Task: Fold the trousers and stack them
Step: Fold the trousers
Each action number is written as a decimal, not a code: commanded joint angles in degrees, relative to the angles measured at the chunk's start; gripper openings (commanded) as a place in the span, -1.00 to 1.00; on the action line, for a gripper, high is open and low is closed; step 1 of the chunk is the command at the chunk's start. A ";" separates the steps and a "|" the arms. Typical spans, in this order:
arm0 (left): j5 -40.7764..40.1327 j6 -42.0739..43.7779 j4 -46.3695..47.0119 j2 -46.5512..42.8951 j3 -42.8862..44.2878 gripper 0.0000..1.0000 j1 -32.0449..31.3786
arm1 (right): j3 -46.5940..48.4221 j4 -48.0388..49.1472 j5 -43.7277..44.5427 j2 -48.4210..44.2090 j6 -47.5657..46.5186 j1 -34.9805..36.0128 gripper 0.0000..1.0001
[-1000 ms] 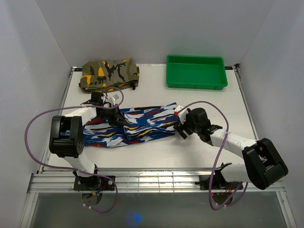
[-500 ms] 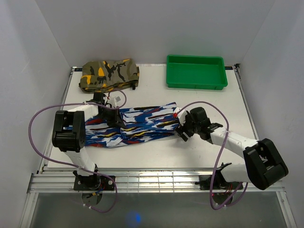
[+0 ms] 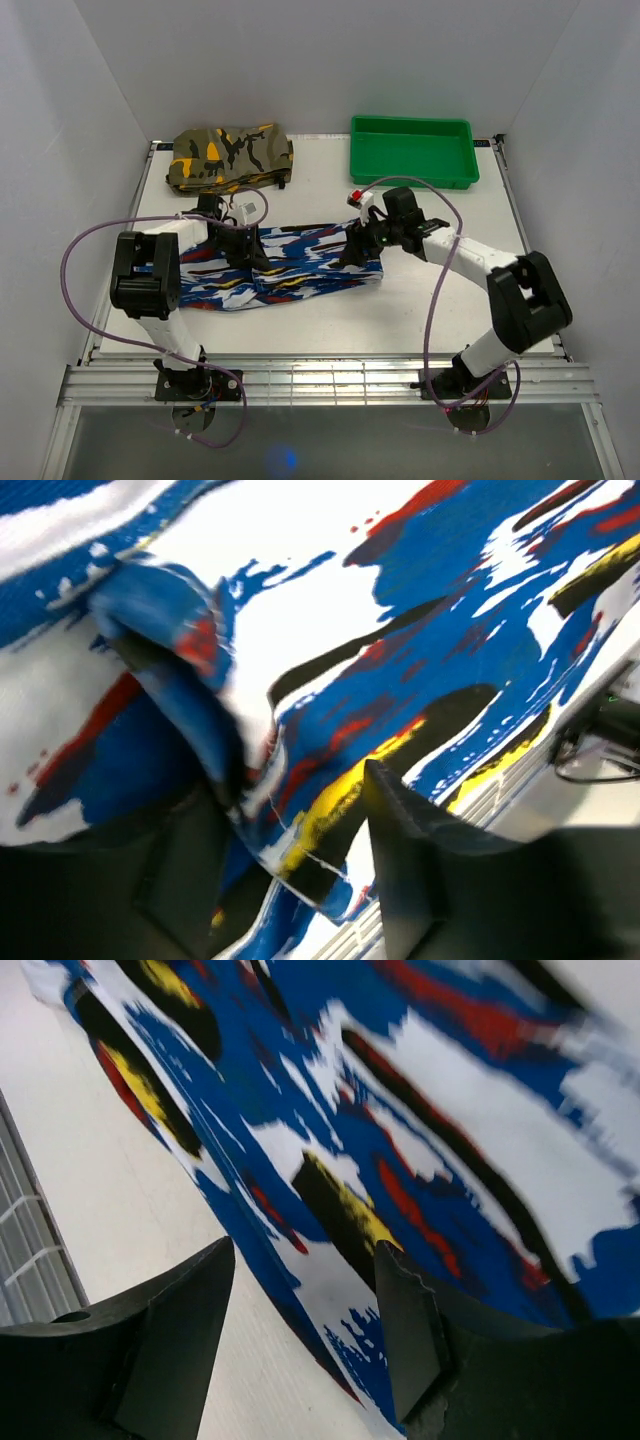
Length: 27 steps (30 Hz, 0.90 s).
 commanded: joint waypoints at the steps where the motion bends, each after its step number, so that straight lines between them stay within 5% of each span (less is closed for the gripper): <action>1: -6.73 5.61 -1.51 -4.88 1.15 0.34 1.75 | -2.99 2.96 -10.56 6.85 5.60 -2.35 0.27; 8: 13.63 15.20 -7.49 -18.25 2.91 0.60 2.54 | -5.37 13.25 -17.09 17.85 14.03 -4.82 0.21; 13: 29.38 14.50 -9.09 -17.30 -3.66 0.19 1.05 | -6.69 16.25 -17.62 20.05 17.64 -4.82 0.22; 15: 32.20 6.19 -4.19 -15.28 -6.92 0.09 0.17 | -7.04 15.98 -17.10 20.31 17.91 -5.08 0.23; 18: 32.04 0.72 1.10 -7.82 -8.95 -0.05 -0.18 | -8.62 15.98 -16.48 20.58 19.49 -6.57 0.23; 21: 23.19 0.87 2.17 -0.87 -8.87 -0.16 -0.01 | -10.20 15.28 -15.60 19.18 19.75 -9.03 0.25; 27: 16.39 2.01 1.47 8.10 -6.68 -0.11 -0.01 | -10.39 10.99 -14.89 12.42 19.14 -11.94 0.29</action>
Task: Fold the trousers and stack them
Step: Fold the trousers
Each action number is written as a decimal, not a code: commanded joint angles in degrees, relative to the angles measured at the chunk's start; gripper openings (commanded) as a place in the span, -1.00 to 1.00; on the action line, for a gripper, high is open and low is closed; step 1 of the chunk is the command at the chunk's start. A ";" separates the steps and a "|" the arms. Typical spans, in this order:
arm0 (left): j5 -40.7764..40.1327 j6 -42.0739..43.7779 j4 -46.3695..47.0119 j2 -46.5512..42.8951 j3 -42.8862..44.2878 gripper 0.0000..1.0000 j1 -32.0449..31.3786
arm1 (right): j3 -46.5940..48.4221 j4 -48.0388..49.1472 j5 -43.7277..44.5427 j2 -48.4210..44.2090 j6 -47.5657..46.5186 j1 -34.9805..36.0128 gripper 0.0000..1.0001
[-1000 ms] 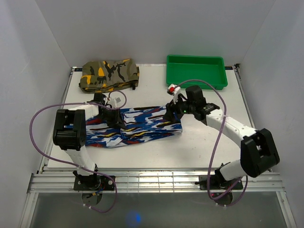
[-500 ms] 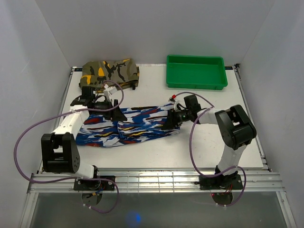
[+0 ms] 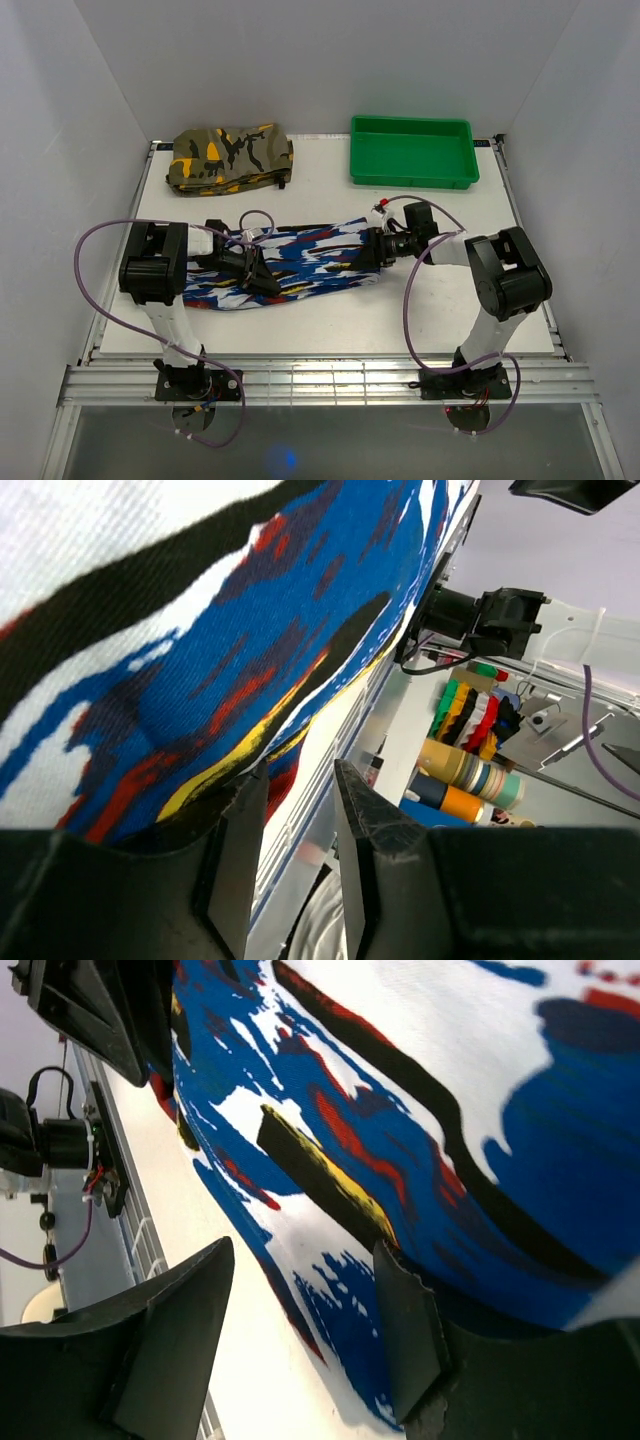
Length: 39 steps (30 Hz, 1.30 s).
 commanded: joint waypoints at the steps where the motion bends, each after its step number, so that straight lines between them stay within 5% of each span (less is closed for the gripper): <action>1: -6.72 0.92 1.90 2.12 2.07 -0.09 0.06 | -0.92 -8.76 3.90 -4.22 -1.03 -2.15 0.30; 8: -0.57 7.25 -0.38 -8.23 3.47 0.37 0.06 | -2.76 -13.08 8.19 -16.80 -1.12 -10.84 0.72; 14: 0.68 4.97 -2.05 -17.55 9.45 0.86 0.67 | -3.90 -6.78 8.03 -6.99 0.10 -11.11 0.57; 24: -8.80 7.76 -11.53 -24.50 19.28 0.96 18.42 | 0.31 3.71 5.48 4.11 7.22 -6.72 0.52; 28: -15.58 10.24 -14.88 -27.75 21.58 0.96 25.96 | 1.72 3.27 4.16 6.22 7.49 -6.10 -0.08; 29: -18.55 10.24 -14.71 -28.54 21.58 0.96 27.29 | 1.98 2.31 4.07 6.14 6.97 -6.37 -0.45; 31: -21.03 10.15 -14.09 -30.74 21.23 0.96 30.45 | 2.42 -0.84 4.07 4.57 5.21 -7.85 -0.84; 34: -23.68 10.33 -14.70 -31.89 20.97 0.96 33.62 | 1.90 -4.62 3.11 1.23 1.36 -11.79 -0.84; 39: -22.01 14.63 -20.23 -30.05 20.88 0.96 37.14 | 2.25 -24.30 1.53 -10.28 -10.86 -21.99 -0.84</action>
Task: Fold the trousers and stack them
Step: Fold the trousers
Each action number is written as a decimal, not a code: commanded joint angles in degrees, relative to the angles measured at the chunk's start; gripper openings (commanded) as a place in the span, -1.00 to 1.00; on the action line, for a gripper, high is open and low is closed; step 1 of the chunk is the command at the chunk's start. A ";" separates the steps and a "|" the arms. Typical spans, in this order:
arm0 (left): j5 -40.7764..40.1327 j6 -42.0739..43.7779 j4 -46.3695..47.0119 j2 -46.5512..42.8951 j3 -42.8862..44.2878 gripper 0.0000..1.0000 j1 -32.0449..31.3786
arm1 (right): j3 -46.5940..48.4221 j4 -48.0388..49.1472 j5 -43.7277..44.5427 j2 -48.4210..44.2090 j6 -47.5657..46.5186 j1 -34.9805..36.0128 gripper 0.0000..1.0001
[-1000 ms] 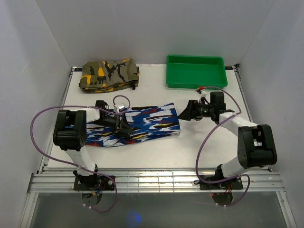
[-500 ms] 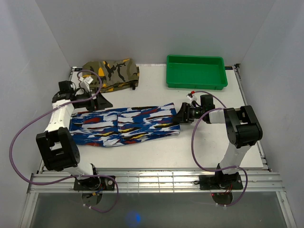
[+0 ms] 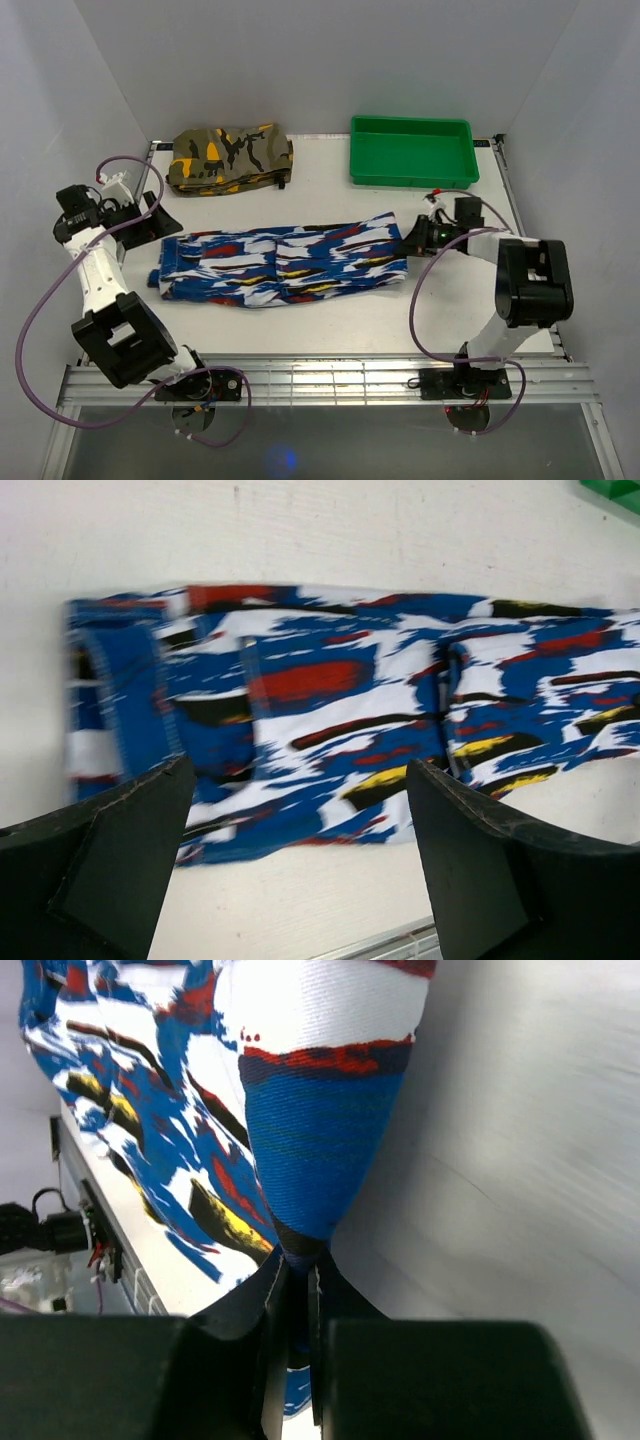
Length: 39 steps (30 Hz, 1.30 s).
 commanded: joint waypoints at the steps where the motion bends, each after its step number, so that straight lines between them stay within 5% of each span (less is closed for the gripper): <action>1: 0.55 3.86 -5.21 0.51 0.69 0.96 2.52 | 1.40 -16.09 -1.14 -10.50 -11.90 -10.10 -0.84; 7: 7.23 10.18 -6.88 1.48 -5.37 0.85 2.71 | 9.56 -38.16 -1.85 -17.56 -27.02 -23.13 -0.84; 12: 13.48 11.78 -3.65 3.23 -13.19 0.86 -1.93 | 15.37 -47.23 -4.48 -18.88 -30.73 -25.44 -0.85; 18: 11.81 2.47 8.91 7.10 -18.12 0.81 -9.85 | 16.43 -41.45 -7.20 -19.94 -20.81 -25.52 -0.85; 24: 9.62 -5.54 18.41 13.25 -18.39 0.72 -11.35 | 16.61 -29.85 -8.79 -21.61 -4.73 -24.91 -0.85; 39: 14.70 -11.60 26.25 18.18 -18.65 0.57 -16.89 | 16.34 -12.62 -1.59 -19.77 12.51 -9.45 -0.84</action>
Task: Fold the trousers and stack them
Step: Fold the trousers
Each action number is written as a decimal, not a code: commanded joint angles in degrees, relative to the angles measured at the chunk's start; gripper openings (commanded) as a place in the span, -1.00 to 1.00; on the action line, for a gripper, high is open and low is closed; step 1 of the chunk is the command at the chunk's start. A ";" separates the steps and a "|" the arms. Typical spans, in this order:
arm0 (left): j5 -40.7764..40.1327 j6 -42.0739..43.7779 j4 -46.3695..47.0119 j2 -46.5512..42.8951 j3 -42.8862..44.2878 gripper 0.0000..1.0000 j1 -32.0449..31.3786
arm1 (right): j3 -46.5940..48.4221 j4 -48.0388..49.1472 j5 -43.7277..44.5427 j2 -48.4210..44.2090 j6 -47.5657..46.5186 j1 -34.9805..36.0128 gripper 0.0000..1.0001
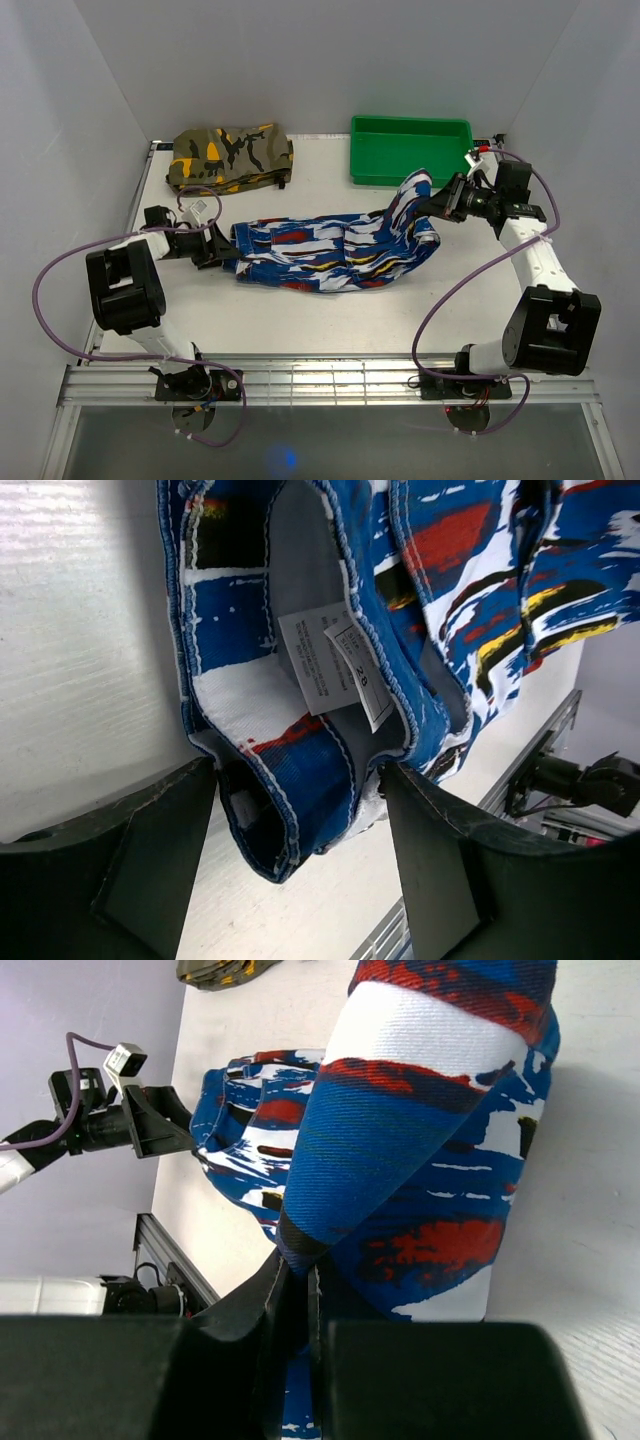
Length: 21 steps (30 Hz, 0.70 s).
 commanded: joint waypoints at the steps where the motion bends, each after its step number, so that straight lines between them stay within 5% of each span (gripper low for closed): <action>1: 5.16 -4.50 4.20 -0.83 -0.73 0.58 -0.32 | 2.68 7.04 0.45 0.45 5.58 1.95 -0.85; 8: 5.33 -10.38 7.19 -2.60 -3.11 0.59 3.18 | 3.12 5.99 1.33 0.19 3.75 2.30 -0.84; 17: 17.11 -10.05 8.16 -0.49 -2.31 0.59 3.11 | 3.82 6.43 2.29 0.63 5.15 2.30 -0.84; 21: 13.87 -9.61 8.68 1.35 -2.84 0.42 1.26 | 4.00 8.53 2.38 0.98 7.25 3.00 -0.85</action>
